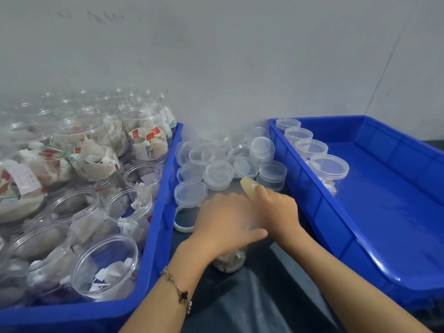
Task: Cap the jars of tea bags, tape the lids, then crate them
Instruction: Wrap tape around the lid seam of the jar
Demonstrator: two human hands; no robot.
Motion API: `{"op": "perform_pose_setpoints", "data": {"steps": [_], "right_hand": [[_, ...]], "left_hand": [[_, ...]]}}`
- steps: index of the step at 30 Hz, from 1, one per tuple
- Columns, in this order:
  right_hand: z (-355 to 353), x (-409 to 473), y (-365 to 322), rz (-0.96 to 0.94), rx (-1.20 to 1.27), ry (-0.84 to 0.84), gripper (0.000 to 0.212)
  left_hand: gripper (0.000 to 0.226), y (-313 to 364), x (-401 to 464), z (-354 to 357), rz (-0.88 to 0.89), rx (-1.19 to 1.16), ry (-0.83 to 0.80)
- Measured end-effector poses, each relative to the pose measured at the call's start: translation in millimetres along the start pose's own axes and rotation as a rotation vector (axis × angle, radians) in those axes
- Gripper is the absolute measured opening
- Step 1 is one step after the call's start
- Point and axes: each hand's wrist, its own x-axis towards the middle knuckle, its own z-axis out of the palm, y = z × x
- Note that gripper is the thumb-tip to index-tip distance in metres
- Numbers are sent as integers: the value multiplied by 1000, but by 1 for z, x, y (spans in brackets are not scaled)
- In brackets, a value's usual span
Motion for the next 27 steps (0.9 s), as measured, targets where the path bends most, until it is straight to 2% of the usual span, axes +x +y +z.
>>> {"op": "perform_pose_setpoints", "data": {"steps": [4,10,12,15,17,19,20,22,24,27], "right_hand": [[3,-1,-1,-30,-5,-52,40],[6,-7,-1,-60,-10,-87,43],[8,-9,0,-65,-7,-103,42],[9,-11,1,83,-27,-209,21],[11,-13,4,174,17,-321,9],[10,-13,6,193,42,-338,9],[9,-13,7,189,61,-344,13],[5,-11,12,158,147,-387,37],[-6,-13,20,101,246,-431,63],[-25,-27,26,-22,314,-369,82]], "left_hand": [[36,-1,1,6,28,-53,121],[35,-2,-1,1,75,-85,119],[45,-4,0,1,87,-64,97],[84,-3,2,6,-11,124,-4],[85,0,4,9,-103,210,-70],[71,2,5,9,-133,199,-78],[62,2,4,7,-135,182,-62],[51,0,4,5,-129,144,-38],[50,-1,4,2,-122,133,-55],[54,-2,6,1,-113,136,-73]]}}
